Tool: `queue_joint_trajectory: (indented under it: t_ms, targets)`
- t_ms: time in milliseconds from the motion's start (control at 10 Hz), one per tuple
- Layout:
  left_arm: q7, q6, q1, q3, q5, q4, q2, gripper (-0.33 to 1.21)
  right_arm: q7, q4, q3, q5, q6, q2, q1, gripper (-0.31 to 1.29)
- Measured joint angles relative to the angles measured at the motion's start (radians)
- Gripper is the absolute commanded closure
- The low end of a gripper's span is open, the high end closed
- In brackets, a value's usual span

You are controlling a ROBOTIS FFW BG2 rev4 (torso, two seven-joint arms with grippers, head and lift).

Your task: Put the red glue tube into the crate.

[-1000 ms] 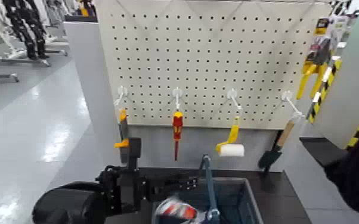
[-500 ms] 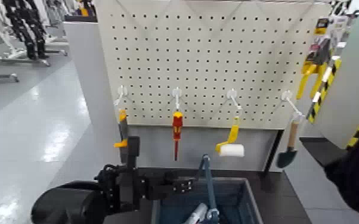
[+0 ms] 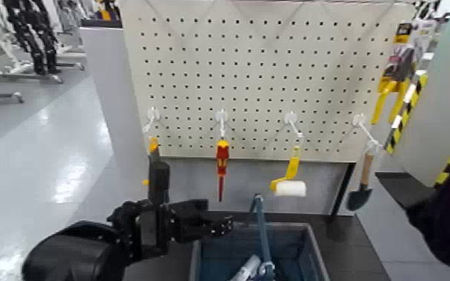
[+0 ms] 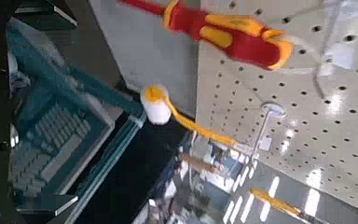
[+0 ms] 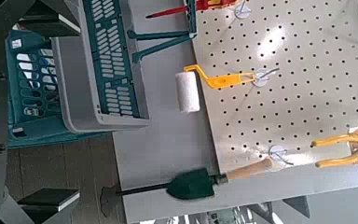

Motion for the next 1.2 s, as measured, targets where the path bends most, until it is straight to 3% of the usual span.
queue_joint_trajectory:
  t_ms: [300, 500, 700, 900, 1000, 1200]
  targets:
    - [0.223, -0.099, 0.200, 0.070, -0.124, -0.202, 0.033, 0.03, 0.001, 0.000, -0.003, 0.000, -0.008, 0.000, 0.002, 0.09]
    - [0.408, -0.236, 0.367, 0.093, -0.196, -0.282, 0.057, 0.04, 0.003, 0.000, -0.007, 0.000, -0.009, 0.000, 0.005, 0.09]
    - [0.613, -0.466, 0.526, 0.113, -0.275, -0.297, 0.066, 0.05, 0.002, 0.004, -0.007, -0.018, -0.013, 0.000, 0.011, 0.09]
    - [0.782, -0.608, 0.640, 0.104, -0.339, -0.306, 0.063, 0.05, -0.007, 0.007, -0.007, -0.030, -0.023, 0.000, 0.018, 0.08]
    - [0.834, -0.670, 0.680, 0.102, -0.362, -0.299, 0.064, 0.06, -0.021, 0.007, -0.005, -0.031, -0.026, 0.000, 0.022, 0.08]
    - [0.816, -0.713, 0.703, 0.105, -0.372, -0.278, 0.071, 0.06, -0.065, 0.003, 0.009, -0.031, -0.027, 0.000, 0.028, 0.07]
